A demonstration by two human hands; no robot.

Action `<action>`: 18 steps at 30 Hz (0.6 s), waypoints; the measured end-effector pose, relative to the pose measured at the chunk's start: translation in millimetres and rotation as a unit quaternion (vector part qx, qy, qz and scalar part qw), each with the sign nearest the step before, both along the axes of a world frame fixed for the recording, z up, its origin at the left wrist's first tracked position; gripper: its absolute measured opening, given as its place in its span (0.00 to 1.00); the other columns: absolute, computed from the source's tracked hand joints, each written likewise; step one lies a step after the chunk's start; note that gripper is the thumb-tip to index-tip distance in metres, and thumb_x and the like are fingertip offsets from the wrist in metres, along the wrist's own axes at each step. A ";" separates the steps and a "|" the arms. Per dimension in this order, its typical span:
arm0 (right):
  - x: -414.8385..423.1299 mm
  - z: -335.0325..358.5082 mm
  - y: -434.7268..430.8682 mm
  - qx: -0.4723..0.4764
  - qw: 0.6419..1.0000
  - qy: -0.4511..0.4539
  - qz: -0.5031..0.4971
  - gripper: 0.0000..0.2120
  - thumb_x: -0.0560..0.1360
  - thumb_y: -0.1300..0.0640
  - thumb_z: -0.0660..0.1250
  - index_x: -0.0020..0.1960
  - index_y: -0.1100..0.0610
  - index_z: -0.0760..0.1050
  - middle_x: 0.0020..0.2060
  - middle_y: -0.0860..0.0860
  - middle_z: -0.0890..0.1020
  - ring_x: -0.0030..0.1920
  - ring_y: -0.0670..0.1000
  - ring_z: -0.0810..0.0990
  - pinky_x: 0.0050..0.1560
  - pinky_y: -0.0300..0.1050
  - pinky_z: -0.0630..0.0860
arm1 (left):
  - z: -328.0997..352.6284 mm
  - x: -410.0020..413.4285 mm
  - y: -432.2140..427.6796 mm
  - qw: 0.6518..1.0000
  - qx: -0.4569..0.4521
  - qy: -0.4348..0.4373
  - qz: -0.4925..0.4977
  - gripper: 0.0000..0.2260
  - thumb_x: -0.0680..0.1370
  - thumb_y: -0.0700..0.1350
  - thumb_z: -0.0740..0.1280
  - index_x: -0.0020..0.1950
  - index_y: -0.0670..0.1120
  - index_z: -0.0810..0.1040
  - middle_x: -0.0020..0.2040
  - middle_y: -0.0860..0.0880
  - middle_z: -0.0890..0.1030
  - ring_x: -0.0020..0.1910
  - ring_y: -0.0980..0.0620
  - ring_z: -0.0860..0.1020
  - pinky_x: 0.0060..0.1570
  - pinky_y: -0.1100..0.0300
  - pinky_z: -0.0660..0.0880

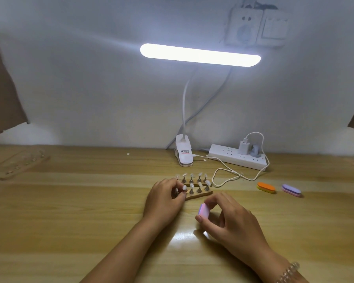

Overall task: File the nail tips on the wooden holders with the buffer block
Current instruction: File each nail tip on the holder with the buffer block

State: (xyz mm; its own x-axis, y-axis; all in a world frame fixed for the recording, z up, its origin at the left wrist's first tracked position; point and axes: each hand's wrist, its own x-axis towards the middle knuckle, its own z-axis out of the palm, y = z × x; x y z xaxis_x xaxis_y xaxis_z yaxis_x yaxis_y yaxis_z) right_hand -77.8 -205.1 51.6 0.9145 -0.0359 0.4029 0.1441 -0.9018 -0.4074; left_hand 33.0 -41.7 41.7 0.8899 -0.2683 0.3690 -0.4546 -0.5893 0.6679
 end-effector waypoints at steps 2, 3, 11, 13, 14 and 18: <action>-0.1 -0.2 -0.6 -0.004 1.000 0.001 0.000 0.18 0.69 0.32 0.61 0.50 0.42 0.70 0.47 0.37 0.75 0.36 0.41 0.72 0.35 0.37 0.70 | 0.3 -0.1 0.7 1.000 -0.003 0.005 0.002 0.02 0.76 0.47 0.71 0.45 0.54 0.79 0.44 0.56 0.79 0.47 0.53 0.76 0.42 0.60 0.68; -0.2 -0.3 -0.7 -0.005 1.000 0.001 0.001 0.18 0.69 0.31 0.61 0.50 0.42 0.70 0.47 0.37 0.75 0.35 0.41 0.72 0.35 0.37 0.69 | 0.5 0.0 0.9 1.000 -0.007 0.007 0.002 0.01 0.76 0.48 0.71 0.46 0.53 0.80 0.44 0.56 0.80 0.47 0.53 0.76 0.42 0.59 0.69; -0.1 0.3 0.1 -0.005 1.000 0.001 0.000 0.16 0.70 0.34 0.64 0.51 0.43 0.71 0.47 0.38 0.75 0.35 0.41 0.71 0.36 0.40 0.71 | 2.4 1.5 3.6 0.998 -0.032 0.049 0.010 0.02 0.75 0.49 0.73 0.43 0.54 0.82 0.35 0.60 0.77 0.38 0.62 0.74 0.38 0.63 0.67; -0.4 0.1 0.1 -0.008 1.000 0.001 0.000 0.16 0.70 0.34 0.64 0.50 0.43 0.71 0.47 0.38 0.75 0.34 0.40 0.70 0.36 0.39 0.70 | 2.7 1.7 4.5 0.998 -0.034 0.055 0.009 0.02 0.74 0.49 0.73 0.43 0.55 0.82 0.36 0.61 0.78 0.38 0.63 0.75 0.37 0.64 0.68; -0.4 0.0 0.1 -0.009 1.000 0.001 0.000 0.16 0.70 0.34 0.64 0.50 0.43 0.70 0.47 0.38 0.75 0.34 0.39 0.70 0.36 0.39 0.69 | 3.0 1.9 4.8 0.998 -0.034 0.057 0.009 0.02 0.74 0.49 0.74 0.43 0.55 0.82 0.36 0.60 0.78 0.39 0.63 0.75 0.37 0.65 0.68; -0.2 -0.5 -0.9 -0.005 1.000 0.002 0.004 0.16 0.70 0.34 0.64 0.50 0.43 0.71 0.47 0.38 0.75 0.34 0.38 0.70 0.35 0.36 0.67 | 3.6 1.6 5.9 0.998 -0.021 0.059 0.000 0.04 0.74 0.50 0.74 0.44 0.57 0.80 0.37 0.60 0.78 0.39 0.63 0.76 0.37 0.68 0.68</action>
State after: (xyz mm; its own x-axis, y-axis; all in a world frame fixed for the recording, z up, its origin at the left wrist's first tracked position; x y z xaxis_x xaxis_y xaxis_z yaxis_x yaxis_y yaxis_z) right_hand -78.0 -206.0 51.1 0.9163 -0.0252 0.3997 0.1490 -0.9049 -0.3987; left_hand 34.6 -35.8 45.3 0.9278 -0.2546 0.2728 -0.3714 -0.5591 0.7412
